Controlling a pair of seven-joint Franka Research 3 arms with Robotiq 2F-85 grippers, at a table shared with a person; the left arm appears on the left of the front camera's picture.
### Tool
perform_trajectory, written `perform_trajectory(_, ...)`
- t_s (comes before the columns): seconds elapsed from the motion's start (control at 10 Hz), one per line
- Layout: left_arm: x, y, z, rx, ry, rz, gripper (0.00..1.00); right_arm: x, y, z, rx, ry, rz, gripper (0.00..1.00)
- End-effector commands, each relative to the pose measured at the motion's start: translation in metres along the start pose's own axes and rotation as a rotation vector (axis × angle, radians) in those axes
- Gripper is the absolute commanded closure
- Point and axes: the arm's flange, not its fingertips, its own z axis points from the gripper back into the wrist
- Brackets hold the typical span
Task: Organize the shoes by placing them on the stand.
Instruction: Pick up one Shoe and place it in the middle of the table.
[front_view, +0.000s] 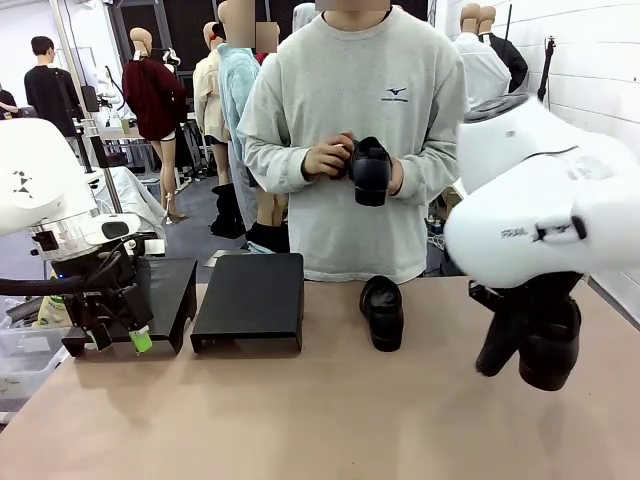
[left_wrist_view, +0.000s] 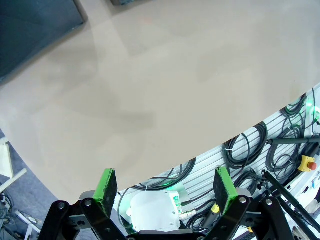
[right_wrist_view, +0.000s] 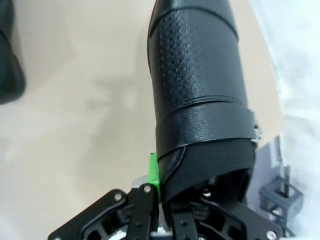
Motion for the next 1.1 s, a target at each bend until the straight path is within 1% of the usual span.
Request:
perform_trajectory(0.0, -0.001, 0.000, 0.001, -0.022, -0.001, 0.006, 0.00, -0.026, 0.037, 0.032, -0.058, -0.016, -0.015, 1.00)
perform_trajectory(0.2, -0.001, 0.000, 0.001, -0.022, -0.001, 0.006, 0.00, -0.050, 0.075, 0.041, -0.053, 0.000, 0.013, 1.00)
perform_trajectory(0.4, -0.001, 0.000, 0.001, -0.022, -0.001, 0.006, 0.00, -0.071, 0.113, 0.042, 0.016, 0.021, 0.003, 1.00)
perform_trajectory(0.5, -0.001, 0.000, 0.001, -0.022, -0.001, 0.006, 0.00, -0.071, 0.135, 0.036, 0.065, -0.010, 0.054, 1.00)
perform_trajectory(0.6, -0.001, 0.000, 0.001, -0.022, -0.001, 0.006, 0.00, -0.074, 0.156, 0.032, 0.087, -0.014, 0.111, 1.00)
perform_trajectory(0.8, -0.001, 0.000, 0.001, -0.022, -0.001, 0.006, 0.00, -0.086, 0.193, 0.029, 0.131, -0.069, 0.265, 1.00)
perform_trajectory(0.9, -0.001, 0.000, 0.001, -0.022, -0.001, 0.006, 0.00, -0.088, 0.207, 0.027, 0.129, -0.062, 0.337, 1.00)
perform_trajectory(1.0, -0.001, 0.000, 0.001, -0.022, -0.001, 0.006, 0.00, -0.092, 0.215, 0.024, 0.133, -0.055, 0.367, 1.00)
